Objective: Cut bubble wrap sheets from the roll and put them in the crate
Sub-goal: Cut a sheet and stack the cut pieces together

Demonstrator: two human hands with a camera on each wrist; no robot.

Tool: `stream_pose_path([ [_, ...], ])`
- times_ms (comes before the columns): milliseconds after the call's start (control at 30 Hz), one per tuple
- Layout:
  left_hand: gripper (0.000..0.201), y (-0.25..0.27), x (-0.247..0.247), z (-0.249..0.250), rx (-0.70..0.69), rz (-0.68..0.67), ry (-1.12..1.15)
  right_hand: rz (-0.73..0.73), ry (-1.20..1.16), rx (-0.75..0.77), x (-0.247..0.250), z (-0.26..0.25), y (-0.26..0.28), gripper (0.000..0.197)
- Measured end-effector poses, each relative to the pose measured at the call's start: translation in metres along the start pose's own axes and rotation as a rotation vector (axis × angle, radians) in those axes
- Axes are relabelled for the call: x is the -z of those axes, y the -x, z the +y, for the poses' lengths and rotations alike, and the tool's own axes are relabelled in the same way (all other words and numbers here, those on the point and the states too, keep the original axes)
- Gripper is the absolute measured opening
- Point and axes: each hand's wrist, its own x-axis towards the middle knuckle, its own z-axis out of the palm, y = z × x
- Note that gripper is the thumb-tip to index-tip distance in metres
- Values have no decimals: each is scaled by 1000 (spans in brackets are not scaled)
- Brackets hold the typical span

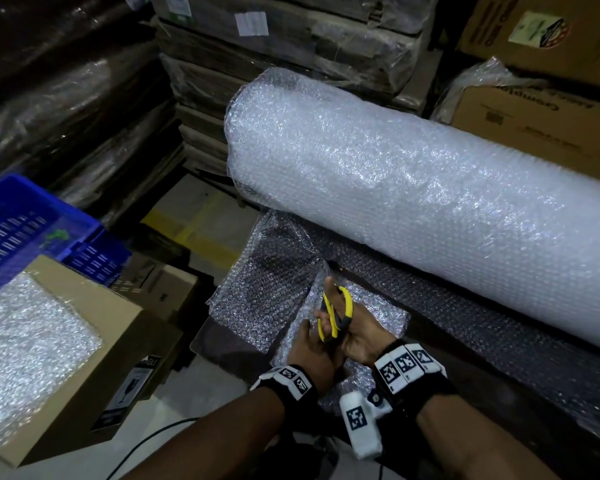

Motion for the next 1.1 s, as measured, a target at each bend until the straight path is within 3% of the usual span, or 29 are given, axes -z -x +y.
stream_pose_path([
  [100,71,-5,1,-1,12,-44,66,20,-2,11,1,0,0,48],
  [200,67,-2,17,1,-45,-82,70,8,-2,-24,1,-2,-4,56],
  [333,45,-3,17,-2,-79,53,-1,6,52,-99,3,-9,-10,73],
  [367,46,-3,18,-2,-62,-20,78,4,53,-115,5,-10,-10,80],
  [467,44,-6,12,0,-79,114,74,-8,42,-122,11,-12,-12,93],
  [567,52,-7,10,-2,-49,47,146,-12,43,-86,13,-12,-14,80],
  [700,56,-7,11,-3,-47,91,98,-47,13,-32,17,-6,-14,55],
  [833,55,-3,16,-7,-79,2,36,-64,115,-13,25,-7,-15,60],
  [933,42,-5,10,-7,-89,113,111,-147,149,-32,31,-14,-8,63],
  [1000,48,-7,13,-6,-104,168,82,-198,165,-43,39,-20,-2,62],
  [1100,63,-8,12,-7,-93,96,155,-169,372,-57,51,-29,8,65],
])
